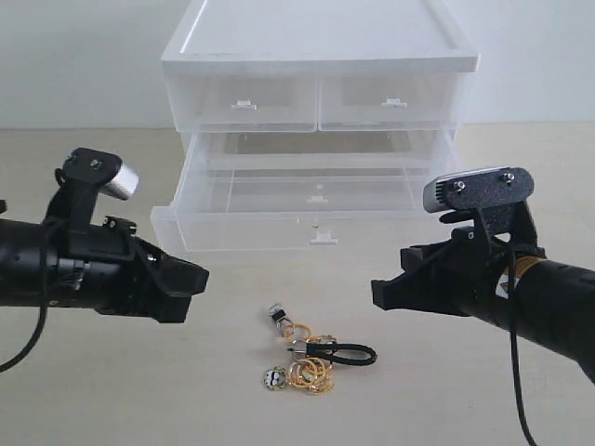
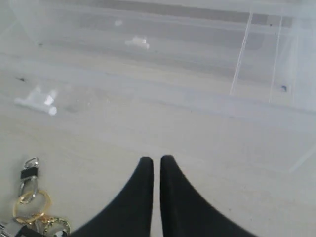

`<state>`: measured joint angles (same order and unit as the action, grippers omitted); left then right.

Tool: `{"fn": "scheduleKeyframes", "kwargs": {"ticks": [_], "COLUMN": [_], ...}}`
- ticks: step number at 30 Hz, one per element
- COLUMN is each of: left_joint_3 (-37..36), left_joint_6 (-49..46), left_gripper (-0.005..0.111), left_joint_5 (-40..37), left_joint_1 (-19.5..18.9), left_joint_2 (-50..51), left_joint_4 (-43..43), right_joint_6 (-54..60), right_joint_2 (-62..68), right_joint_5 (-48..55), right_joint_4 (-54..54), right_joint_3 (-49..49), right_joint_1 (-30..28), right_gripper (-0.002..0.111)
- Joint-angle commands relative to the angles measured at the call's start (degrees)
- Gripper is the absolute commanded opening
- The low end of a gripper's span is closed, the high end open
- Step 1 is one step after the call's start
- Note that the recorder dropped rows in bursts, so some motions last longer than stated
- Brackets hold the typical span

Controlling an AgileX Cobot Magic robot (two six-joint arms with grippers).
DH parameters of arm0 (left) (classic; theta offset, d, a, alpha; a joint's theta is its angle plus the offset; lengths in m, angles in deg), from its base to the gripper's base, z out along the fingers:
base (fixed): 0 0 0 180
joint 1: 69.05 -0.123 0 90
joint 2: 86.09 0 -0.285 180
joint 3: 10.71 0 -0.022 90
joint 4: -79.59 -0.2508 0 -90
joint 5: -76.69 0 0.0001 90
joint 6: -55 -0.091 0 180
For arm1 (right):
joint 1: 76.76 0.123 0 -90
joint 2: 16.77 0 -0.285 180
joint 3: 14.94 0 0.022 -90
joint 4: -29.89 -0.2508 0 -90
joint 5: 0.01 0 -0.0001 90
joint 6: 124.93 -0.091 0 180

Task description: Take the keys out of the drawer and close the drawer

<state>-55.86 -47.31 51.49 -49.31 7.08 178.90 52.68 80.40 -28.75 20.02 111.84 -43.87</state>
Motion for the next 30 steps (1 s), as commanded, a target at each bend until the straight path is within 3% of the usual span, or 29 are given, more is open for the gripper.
{"fn": "scheduleKeyframes", "kwargs": {"ticks": [1,5,10,20,26,30], "left_joint_3": [4.2,8.0,14.4,19.3,21.9,24.7], "left_joint_6": [-1.4,-1.5,-1.5,-1.5,-1.5,-1.5], "left_gripper": [0.004,0.004,0.004,0.004,0.004,0.004], "left_joint_5": [0.1,0.2,10.5,10.4,10.5,10.5], "left_joint_1": [0.3,0.3,0.3,0.3,0.3,0.3], "left_joint_2": [6.7,10.0,13.4,15.1,15.9,18.9], "left_joint_4": [0.6,0.6,0.6,0.6,0.6,0.6], "right_joint_6": [-1.1,-1.5,0.7,2.9,11.4,12.9], "right_joint_2": [3.4,4.3,4.5,7.9,13.2,14.8], "right_joint_5": [-2.7,-5.0,-6.2,-2.6,-4.0,-4.0], "right_joint_4": [-0.1,-0.1,-0.1,-0.2,-9.7,-10.4], "right_joint_3": [0.8,0.8,3.6,12.0,15.0,17.8], "right_joint_1": [-0.4,-0.4,-0.4,-0.4,-0.4,-0.4], "right_gripper": [0.000,0.000,0.000,0.000,0.000,0.000]}}
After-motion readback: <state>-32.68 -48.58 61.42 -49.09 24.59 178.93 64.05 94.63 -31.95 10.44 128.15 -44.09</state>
